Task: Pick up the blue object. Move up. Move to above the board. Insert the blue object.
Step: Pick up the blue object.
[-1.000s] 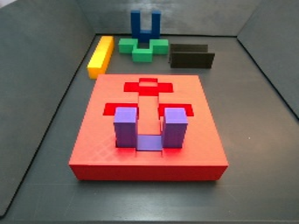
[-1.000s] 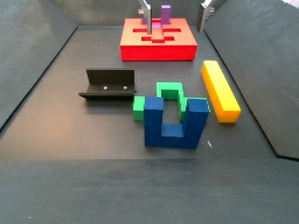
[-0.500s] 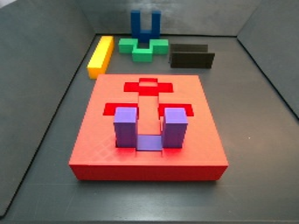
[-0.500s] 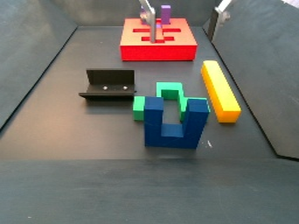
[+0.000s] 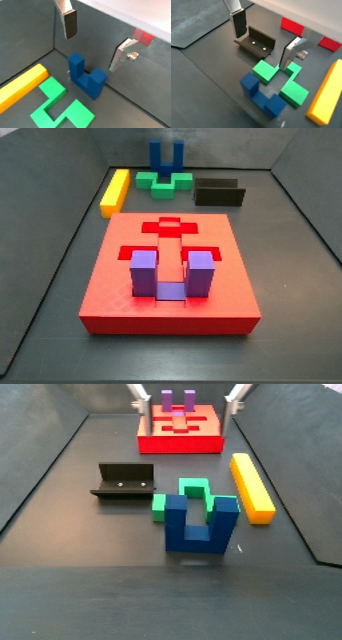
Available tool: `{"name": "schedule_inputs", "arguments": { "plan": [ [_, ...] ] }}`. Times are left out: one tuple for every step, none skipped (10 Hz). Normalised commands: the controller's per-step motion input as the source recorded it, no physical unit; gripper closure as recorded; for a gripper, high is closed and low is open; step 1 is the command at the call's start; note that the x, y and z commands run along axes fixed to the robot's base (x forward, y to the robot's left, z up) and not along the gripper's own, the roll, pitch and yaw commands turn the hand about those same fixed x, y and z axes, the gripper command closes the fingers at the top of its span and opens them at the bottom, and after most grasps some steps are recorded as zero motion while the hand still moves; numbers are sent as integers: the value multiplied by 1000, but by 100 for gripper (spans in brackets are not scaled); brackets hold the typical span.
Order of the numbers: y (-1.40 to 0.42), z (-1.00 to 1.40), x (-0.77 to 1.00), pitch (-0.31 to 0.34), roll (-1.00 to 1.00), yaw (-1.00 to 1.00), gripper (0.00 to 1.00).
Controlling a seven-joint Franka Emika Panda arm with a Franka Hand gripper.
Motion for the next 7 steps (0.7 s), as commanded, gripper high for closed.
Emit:
{"name": "schedule_inputs", "arguments": {
  "plan": [
    [257, 0, 689, 209, 0, -191, 0],
    [331, -49, 674, 154, -24, -106, 0],
    [354, -231, 569, 46, -153, 0, 0],
    [369, -397, 437, 0, -253, 69, 0],
    [320, -389, 423, 0, -254, 106, 0],
    [243, -357, 403, 0, -236, 69, 0],
    [74, -354, 209, 0, -154, 0, 0]
  ]
}}
